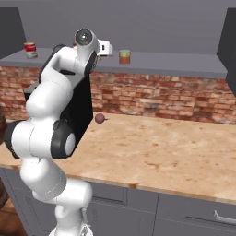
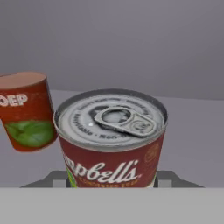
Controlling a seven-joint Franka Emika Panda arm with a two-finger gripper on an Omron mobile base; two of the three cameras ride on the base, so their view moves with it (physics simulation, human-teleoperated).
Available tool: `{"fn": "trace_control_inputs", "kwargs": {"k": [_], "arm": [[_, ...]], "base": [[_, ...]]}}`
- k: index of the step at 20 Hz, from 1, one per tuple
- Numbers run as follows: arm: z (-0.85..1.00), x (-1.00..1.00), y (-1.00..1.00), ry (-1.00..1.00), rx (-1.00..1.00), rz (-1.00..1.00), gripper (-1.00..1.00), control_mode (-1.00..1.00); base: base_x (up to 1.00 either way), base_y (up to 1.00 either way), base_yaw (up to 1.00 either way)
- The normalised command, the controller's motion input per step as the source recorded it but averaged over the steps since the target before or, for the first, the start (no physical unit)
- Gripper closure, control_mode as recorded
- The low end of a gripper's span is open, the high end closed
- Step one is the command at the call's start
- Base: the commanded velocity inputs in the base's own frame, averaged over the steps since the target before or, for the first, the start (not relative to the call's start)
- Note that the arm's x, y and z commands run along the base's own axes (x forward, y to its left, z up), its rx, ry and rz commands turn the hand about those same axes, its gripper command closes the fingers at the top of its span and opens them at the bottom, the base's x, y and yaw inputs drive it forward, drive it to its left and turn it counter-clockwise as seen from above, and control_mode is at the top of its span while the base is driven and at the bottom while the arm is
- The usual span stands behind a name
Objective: Stack two cans on top of the other two cans in the cabinet.
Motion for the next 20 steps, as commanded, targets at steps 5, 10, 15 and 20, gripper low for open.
{"fn": "trace_control_inputs", "kwargs": {"k": [5, 10, 15, 20], "arm": [[0.29, -0.05, -0.04, -0.14, 0.0, 0.01, 1.0, -1.0], [0.37, -0.01, -0.19, 0.0, 0.0, -0.01, 1.0, -1.0], [0.34, 0.0, -0.26, 0.06, 0.0, -0.03, 1.0, -1.0], [0.15, 0.0, -0.34, 0.01, 0.0, -0.02, 1.0, -1.0]], "base": [[0.0, 0.0, 0.0], [0.0, 0.0, 0.0], [0.0, 0.0, 0.0], [0.0, 0.0, 0.0]]}}
